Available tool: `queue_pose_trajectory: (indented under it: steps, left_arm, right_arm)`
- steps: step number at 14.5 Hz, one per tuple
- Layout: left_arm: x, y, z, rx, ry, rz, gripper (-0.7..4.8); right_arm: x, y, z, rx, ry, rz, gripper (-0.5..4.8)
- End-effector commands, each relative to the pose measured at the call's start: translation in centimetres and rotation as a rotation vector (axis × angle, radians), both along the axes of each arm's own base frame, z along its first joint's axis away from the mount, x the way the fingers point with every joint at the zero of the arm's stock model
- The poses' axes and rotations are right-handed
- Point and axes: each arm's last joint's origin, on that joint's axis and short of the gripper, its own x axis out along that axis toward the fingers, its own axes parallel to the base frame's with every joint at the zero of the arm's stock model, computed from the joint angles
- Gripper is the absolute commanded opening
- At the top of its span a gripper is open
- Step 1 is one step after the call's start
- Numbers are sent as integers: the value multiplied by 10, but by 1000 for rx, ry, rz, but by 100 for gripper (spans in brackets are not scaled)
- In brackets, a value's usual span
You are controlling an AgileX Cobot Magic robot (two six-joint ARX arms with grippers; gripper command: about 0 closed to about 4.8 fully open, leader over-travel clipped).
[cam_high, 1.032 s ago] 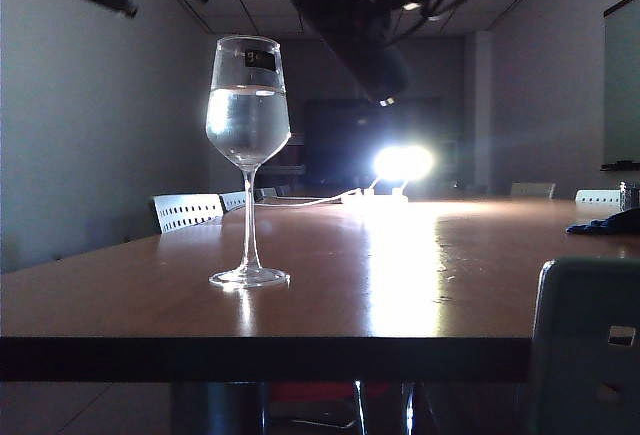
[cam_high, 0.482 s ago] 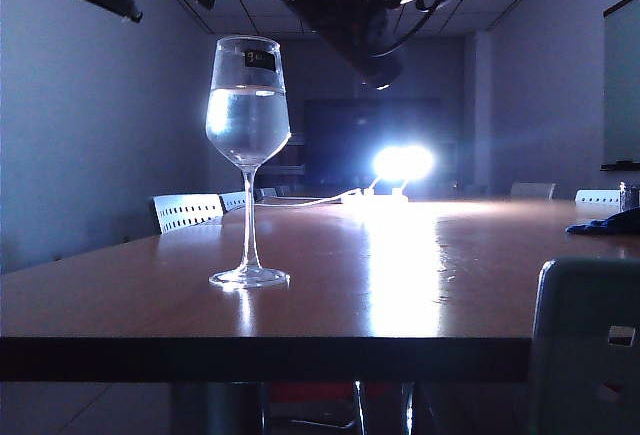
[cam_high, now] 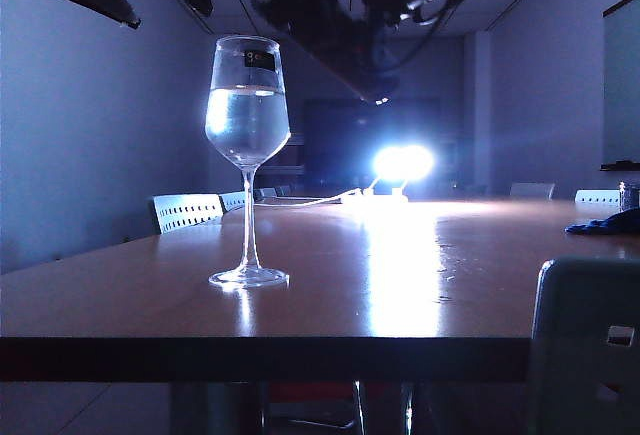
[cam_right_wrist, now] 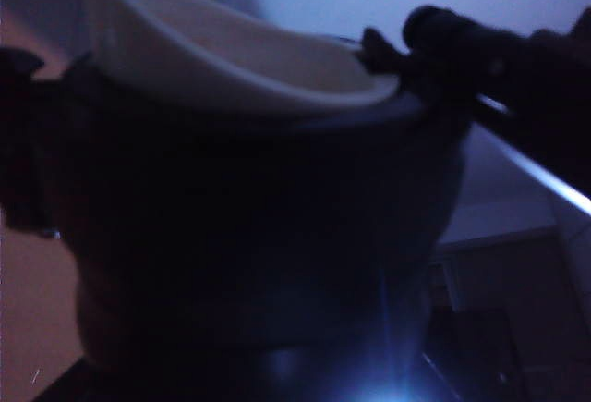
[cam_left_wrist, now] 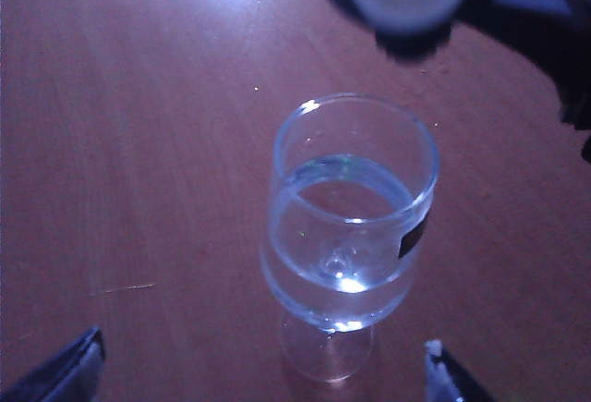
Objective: Pick up the black thermos cup, pour some water from it into the stemmed glass, and then put the thermos cup back on the table.
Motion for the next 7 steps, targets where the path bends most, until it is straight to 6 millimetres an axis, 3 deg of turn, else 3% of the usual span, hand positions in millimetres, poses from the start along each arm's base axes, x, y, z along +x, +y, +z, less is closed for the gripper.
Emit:
queue_pose_trajectory:
  steps: [1, 7]
  left_arm:
    - [0, 0, 2, -4, -9, 0, 479]
    - [3, -2, -3, 13, 18, -1, 479]
  right_arm:
    - [-3, 0, 14, -22, -142, 4, 178]
    - [-2, -1, 15, -93, -230, -18, 178]
